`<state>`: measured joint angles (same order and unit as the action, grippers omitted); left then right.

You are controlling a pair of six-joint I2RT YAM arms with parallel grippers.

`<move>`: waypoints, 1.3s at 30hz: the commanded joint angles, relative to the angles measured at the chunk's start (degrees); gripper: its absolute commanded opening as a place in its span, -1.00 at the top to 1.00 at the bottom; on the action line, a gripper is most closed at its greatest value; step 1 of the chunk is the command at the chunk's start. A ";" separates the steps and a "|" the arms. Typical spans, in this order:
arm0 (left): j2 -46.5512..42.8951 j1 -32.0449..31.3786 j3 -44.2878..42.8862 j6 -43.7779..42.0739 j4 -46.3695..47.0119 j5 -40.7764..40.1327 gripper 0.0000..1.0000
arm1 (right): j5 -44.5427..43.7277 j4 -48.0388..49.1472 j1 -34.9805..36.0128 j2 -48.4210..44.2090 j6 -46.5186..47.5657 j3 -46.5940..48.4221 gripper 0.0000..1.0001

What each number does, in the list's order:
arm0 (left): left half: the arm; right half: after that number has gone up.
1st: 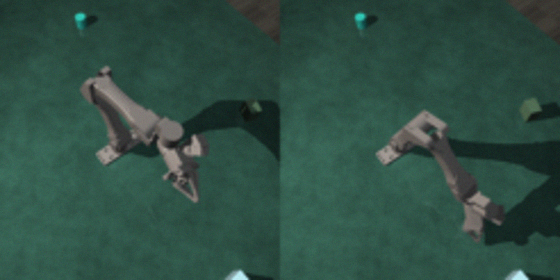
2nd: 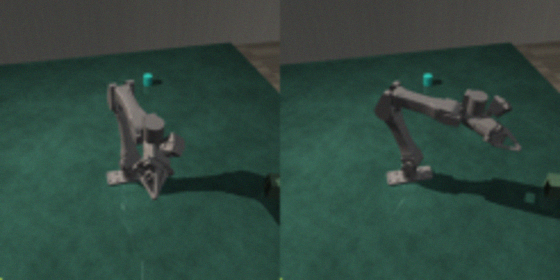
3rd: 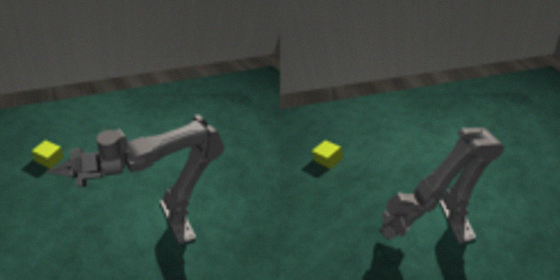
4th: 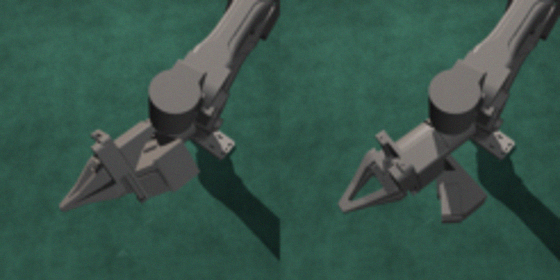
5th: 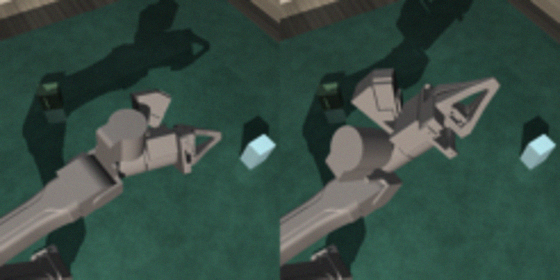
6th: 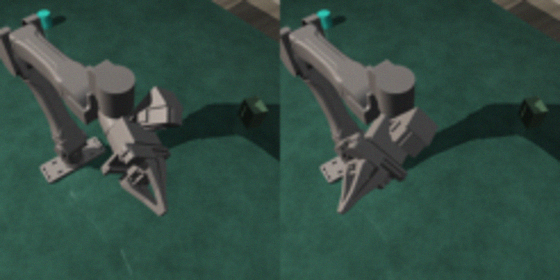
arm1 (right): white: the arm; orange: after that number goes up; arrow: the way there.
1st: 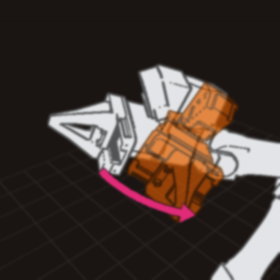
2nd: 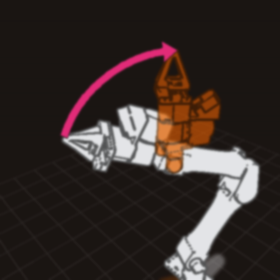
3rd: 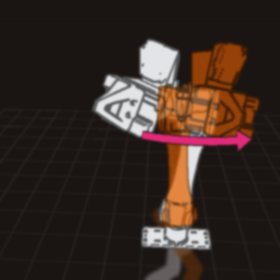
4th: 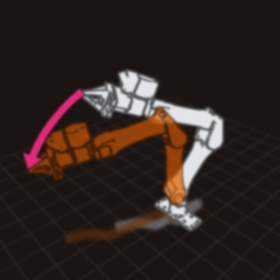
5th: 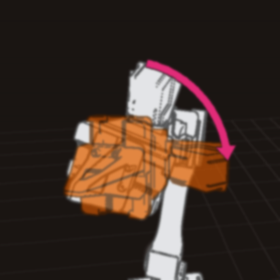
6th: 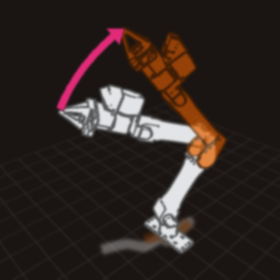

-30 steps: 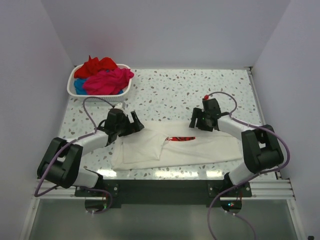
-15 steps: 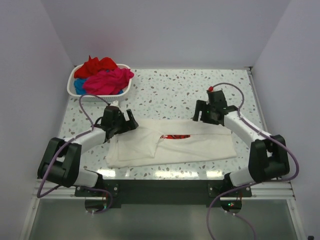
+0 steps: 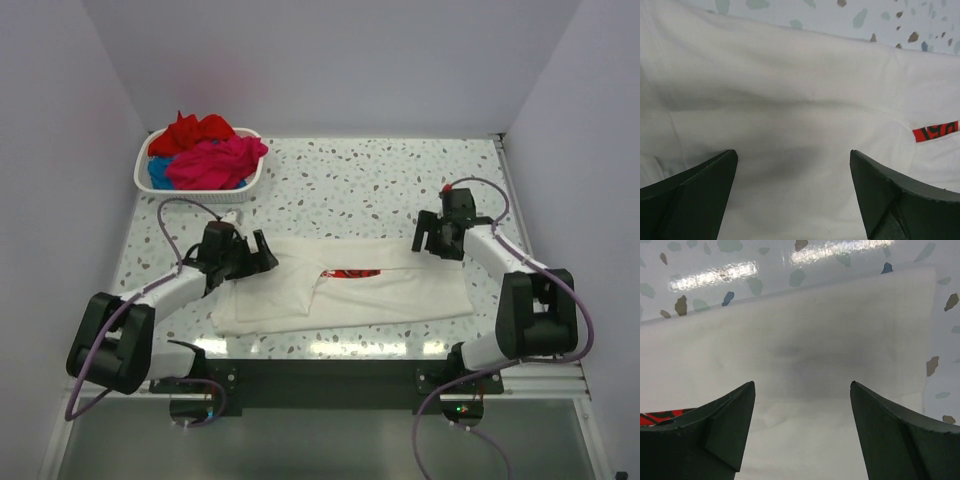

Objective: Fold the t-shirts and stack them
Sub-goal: Fold the tshirt

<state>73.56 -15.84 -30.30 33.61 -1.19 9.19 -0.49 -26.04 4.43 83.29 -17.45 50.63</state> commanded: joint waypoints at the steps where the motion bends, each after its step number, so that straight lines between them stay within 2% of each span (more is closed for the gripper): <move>1: 3.86 -0.77 2.53 1.73 5.05 3.03 -1.00 | 0.32 1.34 -0.38 2.49 1.46 -0.97 -0.60; 9: 14.85 -4.37 -5.19 -0.12 5.85 2.33 -1.00 | 5.41 1.69 -0.30 8.91 1.28 -2.64 -0.53; 15: 25.57 -9.47 -19.77 -1.17 2.08 -0.75 -1.00 | 7.52 -0.14 0.23 5.05 -0.38 -5.19 -0.53; 22: 39.00 -9.83 -35.42 -2.58 -2.67 -3.21 -1.00 | 5.32 -4.44 0.67 -1.19 -1.35 -7.74 -0.55; 28: 45.35 -10.53 -49.48 -5.21 -4.96 -2.95 -1.00 | 4.02 -8.84 2.86 -9.36 -2.06 -7.48 -0.57; 32: 44.04 -10.88 -55.64 -7.32 -6.54 -3.74 -1.00 | -1.69 -12.45 10.41 -12.27 -2.15 -2.74 -0.60; 34: 40.72 -11.06 -55.92 -8.20 -7.77 -5.32 -1.00 | -1.88 -12.89 12.61 -11.66 -2.32 0.34 -0.60; 36: 35.90 -11.41 -54.43 -8.38 -9.79 -8.55 -1.00 | -1.71 -10.71 12.80 -10.26 -2.50 1.66 -0.60; 39: 28.95 -11.50 -47.24 -7.33 -10.76 -10.41 -1.00 | -0.04 -7.90 12.98 -7.54 -1.97 2.63 -0.60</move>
<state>112.57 -26.96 -80.97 27.38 -9.28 2.87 -0.23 -35.73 17.37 73.25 -19.05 51.13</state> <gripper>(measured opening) 0.997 0.798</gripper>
